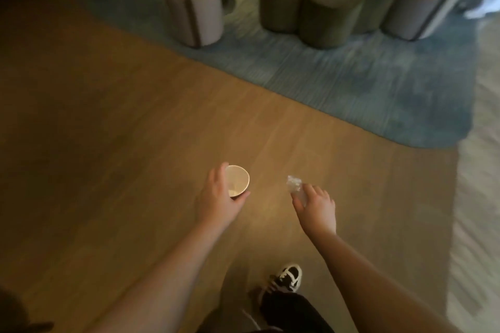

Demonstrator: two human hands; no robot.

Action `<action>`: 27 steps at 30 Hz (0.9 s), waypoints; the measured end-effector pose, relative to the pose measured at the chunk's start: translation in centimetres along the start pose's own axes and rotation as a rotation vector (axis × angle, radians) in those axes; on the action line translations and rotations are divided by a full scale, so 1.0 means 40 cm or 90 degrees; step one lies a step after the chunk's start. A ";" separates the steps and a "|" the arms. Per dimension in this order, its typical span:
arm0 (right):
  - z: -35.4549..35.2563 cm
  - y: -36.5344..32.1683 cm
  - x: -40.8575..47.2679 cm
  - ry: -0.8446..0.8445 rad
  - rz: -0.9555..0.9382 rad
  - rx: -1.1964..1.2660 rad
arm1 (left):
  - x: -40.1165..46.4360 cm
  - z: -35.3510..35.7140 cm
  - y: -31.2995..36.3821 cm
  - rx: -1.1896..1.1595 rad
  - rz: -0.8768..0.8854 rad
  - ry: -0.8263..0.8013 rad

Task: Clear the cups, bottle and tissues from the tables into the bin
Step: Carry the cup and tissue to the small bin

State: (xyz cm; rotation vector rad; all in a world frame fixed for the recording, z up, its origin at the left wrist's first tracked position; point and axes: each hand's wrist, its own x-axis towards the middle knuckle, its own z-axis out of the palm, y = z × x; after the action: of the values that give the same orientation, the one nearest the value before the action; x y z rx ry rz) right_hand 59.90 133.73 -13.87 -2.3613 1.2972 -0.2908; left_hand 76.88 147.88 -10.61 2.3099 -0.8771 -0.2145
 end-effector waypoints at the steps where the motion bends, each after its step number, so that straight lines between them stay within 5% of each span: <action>1: -0.032 0.055 0.037 0.013 0.027 0.004 | 0.041 0.052 0.057 0.004 0.022 -0.012; 15: -0.382 0.560 0.401 0.144 0.287 0.027 | 0.451 0.592 0.667 -0.014 0.222 -0.172; 27: -0.557 0.972 1.082 0.211 0.300 0.003 | 0.986 1.049 1.141 0.041 0.327 -0.212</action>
State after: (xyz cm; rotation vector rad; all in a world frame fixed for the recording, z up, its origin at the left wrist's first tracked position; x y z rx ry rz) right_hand 45.67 73.07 -13.05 -1.9750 1.9510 -0.5465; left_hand 67.33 75.04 -11.64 2.0494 -1.6276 -0.3537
